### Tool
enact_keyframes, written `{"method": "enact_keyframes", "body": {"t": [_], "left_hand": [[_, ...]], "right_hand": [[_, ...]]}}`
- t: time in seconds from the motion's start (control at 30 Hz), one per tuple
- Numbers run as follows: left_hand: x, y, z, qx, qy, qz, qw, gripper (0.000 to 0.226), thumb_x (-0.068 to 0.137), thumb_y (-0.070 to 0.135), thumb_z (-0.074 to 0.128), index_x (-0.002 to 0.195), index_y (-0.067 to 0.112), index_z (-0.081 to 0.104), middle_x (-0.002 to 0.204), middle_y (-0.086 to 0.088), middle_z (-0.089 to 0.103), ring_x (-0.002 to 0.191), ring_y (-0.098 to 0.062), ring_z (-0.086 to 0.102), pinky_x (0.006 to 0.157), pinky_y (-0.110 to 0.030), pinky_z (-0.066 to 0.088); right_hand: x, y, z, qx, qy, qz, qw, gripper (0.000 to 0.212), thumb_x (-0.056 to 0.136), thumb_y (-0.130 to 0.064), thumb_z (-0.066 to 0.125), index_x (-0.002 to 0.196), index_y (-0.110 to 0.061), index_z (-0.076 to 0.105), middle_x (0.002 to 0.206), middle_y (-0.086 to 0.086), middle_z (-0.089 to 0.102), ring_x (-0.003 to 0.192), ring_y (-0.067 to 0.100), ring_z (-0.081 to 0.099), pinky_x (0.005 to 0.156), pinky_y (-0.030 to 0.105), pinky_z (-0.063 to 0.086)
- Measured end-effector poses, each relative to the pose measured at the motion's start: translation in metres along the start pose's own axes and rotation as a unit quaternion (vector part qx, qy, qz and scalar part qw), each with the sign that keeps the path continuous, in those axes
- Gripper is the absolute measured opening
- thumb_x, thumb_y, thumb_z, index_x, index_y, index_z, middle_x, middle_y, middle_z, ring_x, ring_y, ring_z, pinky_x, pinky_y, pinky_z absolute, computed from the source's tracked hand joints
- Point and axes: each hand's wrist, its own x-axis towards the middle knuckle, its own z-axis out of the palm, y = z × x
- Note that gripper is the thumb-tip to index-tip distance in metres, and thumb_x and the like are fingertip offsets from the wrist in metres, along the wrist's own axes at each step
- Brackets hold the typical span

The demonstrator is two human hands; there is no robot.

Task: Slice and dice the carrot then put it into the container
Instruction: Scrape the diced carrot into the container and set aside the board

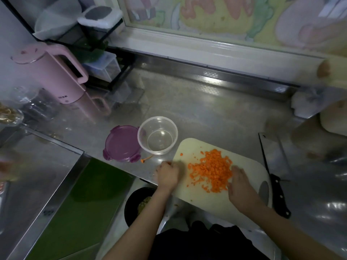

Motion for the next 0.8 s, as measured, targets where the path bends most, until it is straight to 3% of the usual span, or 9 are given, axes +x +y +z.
{"method": "enact_keyframes", "body": {"t": [0.1, 0.23, 0.43, 0.6, 0.7, 0.8], "left_hand": [[-0.005, 0.007, -0.002, -0.031, -0.016, -0.027, 0.999, 0.031, 0.094, 0.027, 0.042, 0.106, 0.005, 0.06, 0.116, -0.013, 0.056, 0.116, -0.031, 0.046, 0.09, -0.031, 0.029], [-0.013, 0.005, -0.007, -0.132, -0.047, 0.028, 0.99, 0.03, 0.097, 0.017, 0.042, 0.069, 0.012, 0.051, 0.086, -0.009, 0.056, 0.086, -0.023, 0.053, 0.074, -0.028, 0.037], [-0.018, 0.007, -0.012, -0.18, -0.028, 0.049, 0.982, 0.023, 0.098, 0.012, 0.04, 0.08, 0.005, 0.052, 0.083, -0.012, 0.056, 0.082, -0.023, 0.052, 0.078, -0.036, 0.043], [-0.027, 0.021, -0.018, -0.22, 0.009, 0.074, 0.973, 0.028, 0.096, 0.011, 0.043, 0.069, 0.009, 0.049, 0.074, -0.01, 0.053, 0.073, -0.022, 0.049, 0.075, -0.037, 0.043], [-0.031, 0.03, -0.028, -0.225, 0.026, 0.092, 0.97, 0.027, 0.096, 0.012, 0.043, 0.071, 0.009, 0.053, 0.073, -0.007, 0.055, 0.074, -0.023, 0.051, 0.073, -0.034, 0.041], [-0.032, 0.039, -0.04, -0.251, 0.035, 0.104, 0.962, 0.028, 0.098, 0.017, 0.041, 0.075, 0.012, 0.056, 0.077, -0.007, 0.058, 0.079, -0.026, 0.055, 0.072, -0.034, 0.042]], "right_hand": [[-0.004, -0.001, -0.001, -0.024, -0.006, 0.004, 1.0, 0.06, 0.101, -0.013, 0.03, 0.148, 0.001, -0.006, 0.158, 0.011, -0.005, 0.147, 0.025, -0.007, 0.117, 0.028, 0.004], [-0.007, 0.004, 0.002, 0.033, 0.01, 0.002, 0.999, 0.063, 0.098, -0.008, 0.036, 0.15, -0.003, 0.0, 0.159, 0.007, 0.001, 0.147, 0.021, -0.003, 0.116, 0.026, 0.008], [-0.017, 0.002, -0.022, 0.137, 0.054, -0.005, 0.989, 0.051, 0.099, -0.012, 0.04, 0.147, -0.006, 0.023, 0.149, 0.013, 0.032, 0.135, 0.026, 0.036, 0.104, 0.03, 0.032], [-0.033, -0.016, -0.05, 0.19, 0.156, -0.059, 0.968, 0.041, 0.098, -0.012, 0.045, 0.139, -0.013, 0.04, 0.138, 0.003, 0.045, 0.125, 0.019, 0.047, 0.091, 0.018, 0.033], [-0.041, -0.029, -0.064, 0.283, 0.224, -0.081, 0.929, 0.023, 0.097, -0.01, 0.048, 0.113, -0.024, 0.057, 0.115, -0.005, 0.059, 0.109, 0.014, 0.057, 0.094, 0.025, 0.043], [-0.051, -0.045, -0.079, 0.419, 0.218, -0.075, 0.878, 0.017, 0.092, -0.009, 0.055, 0.087, -0.024, 0.063, 0.083, -0.005, 0.07, 0.082, 0.013, 0.068, 0.079, 0.028, 0.052]]}}
